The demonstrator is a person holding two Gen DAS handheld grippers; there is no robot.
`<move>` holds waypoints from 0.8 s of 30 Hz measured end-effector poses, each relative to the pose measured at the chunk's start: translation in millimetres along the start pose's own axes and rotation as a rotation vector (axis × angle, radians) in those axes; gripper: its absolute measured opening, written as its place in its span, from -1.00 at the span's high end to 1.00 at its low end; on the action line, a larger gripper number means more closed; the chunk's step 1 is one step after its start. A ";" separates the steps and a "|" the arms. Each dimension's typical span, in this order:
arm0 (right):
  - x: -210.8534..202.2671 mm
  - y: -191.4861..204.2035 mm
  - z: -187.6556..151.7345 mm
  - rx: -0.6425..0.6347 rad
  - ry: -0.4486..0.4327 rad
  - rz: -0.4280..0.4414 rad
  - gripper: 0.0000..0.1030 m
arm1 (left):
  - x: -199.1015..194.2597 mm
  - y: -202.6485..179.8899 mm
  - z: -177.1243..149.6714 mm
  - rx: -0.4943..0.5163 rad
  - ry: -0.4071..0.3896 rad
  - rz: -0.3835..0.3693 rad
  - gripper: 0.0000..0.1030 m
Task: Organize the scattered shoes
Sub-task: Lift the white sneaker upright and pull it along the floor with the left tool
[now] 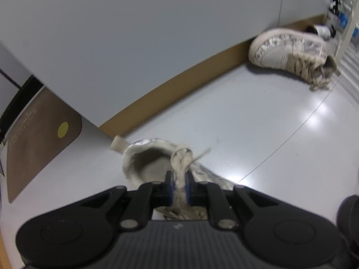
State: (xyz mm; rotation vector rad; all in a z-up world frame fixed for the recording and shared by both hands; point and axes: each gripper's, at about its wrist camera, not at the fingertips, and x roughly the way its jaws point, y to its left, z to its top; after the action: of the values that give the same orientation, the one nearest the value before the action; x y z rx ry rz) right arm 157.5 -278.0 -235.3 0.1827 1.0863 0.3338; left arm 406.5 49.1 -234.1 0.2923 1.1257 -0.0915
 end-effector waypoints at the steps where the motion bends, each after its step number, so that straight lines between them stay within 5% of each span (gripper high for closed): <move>1: 0.2 0.6 0.1 -0.001 0.001 0.001 -0.78 | -2.0 2.2 -1.9 -0.004 0.000 -0.004 0.95; 9: 4.7 6.0 -1.8 -0.017 0.017 0.007 -0.78 | -15.2 18.5 -15.8 -0.042 -0.003 -0.014 0.93; 14: 6.5 8.6 -5.0 -0.024 0.026 0.001 -0.78 | -1.0 14.9 -15.9 -0.065 0.003 -0.026 0.70; 24: 11.5 6.3 -8.2 -0.028 0.045 -0.011 -0.78 | 34.8 -2.9 -21.9 -0.040 0.058 -0.023 0.66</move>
State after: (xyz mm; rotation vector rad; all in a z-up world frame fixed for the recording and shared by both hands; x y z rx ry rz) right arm 153.9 -268.2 -246.7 0.1449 1.1264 0.3447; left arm 401.7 54.9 -274.6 0.2476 1.1871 -0.0815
